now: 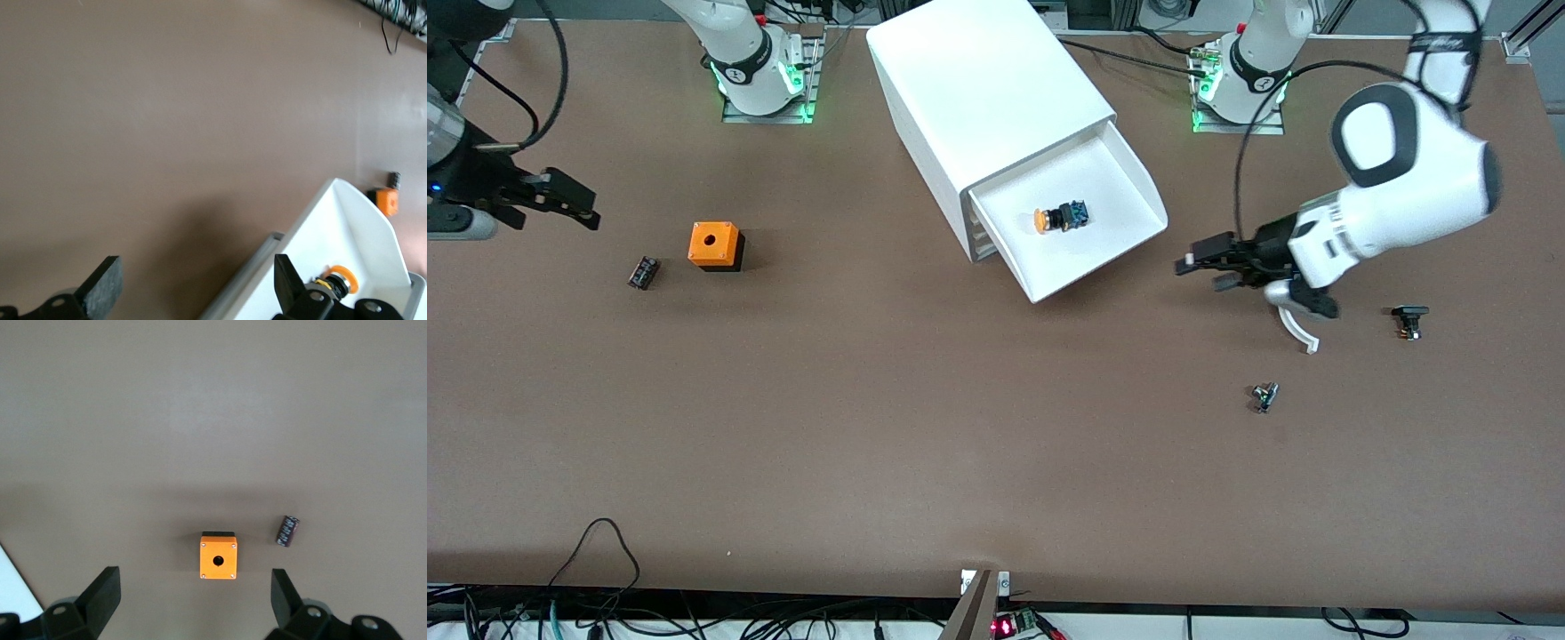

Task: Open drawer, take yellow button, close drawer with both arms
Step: 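Pull the top drawer open with the left gripper, then move the right gripper into the drawer while the left gripper withdraws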

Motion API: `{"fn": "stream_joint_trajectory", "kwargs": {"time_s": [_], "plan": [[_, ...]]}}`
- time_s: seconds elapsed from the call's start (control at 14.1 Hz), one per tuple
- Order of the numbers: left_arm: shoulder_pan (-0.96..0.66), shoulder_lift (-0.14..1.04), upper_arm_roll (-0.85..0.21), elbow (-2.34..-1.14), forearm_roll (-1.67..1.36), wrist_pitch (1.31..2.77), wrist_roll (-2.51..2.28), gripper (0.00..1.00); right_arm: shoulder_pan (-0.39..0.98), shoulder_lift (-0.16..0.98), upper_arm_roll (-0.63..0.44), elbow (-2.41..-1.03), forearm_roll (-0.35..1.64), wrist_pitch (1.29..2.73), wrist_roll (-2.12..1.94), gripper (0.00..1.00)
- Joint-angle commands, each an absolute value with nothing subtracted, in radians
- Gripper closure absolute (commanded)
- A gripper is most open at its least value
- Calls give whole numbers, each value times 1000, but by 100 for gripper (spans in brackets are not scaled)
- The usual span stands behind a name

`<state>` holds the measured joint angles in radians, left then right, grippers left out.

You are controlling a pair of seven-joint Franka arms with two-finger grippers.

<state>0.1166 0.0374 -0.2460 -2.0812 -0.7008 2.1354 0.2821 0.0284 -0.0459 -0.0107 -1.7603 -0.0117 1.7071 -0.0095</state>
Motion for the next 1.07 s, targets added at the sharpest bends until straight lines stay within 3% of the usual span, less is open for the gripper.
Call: {"fn": "stream_joint_trajectory", "kwargs": {"time_s": [0.0,0.36,0.64,0.99], "plan": [[135,-40,-191,-2027,-539,2041,262,0,48,-25,-11,-1743,8,1692,-25,0],[135,-51,-147,-1732,-142,1665,73,0,194,-2,11,-1743,23,1669,-29,0],[123,-81,-153,-1724,-8,1621,-11,0,383,58,11,-1695,23,1707,-26,0],[121,-78,-150,-1727,6,1624,-23,0,535,250,23,-1465,125,1715,-173,0]]}}
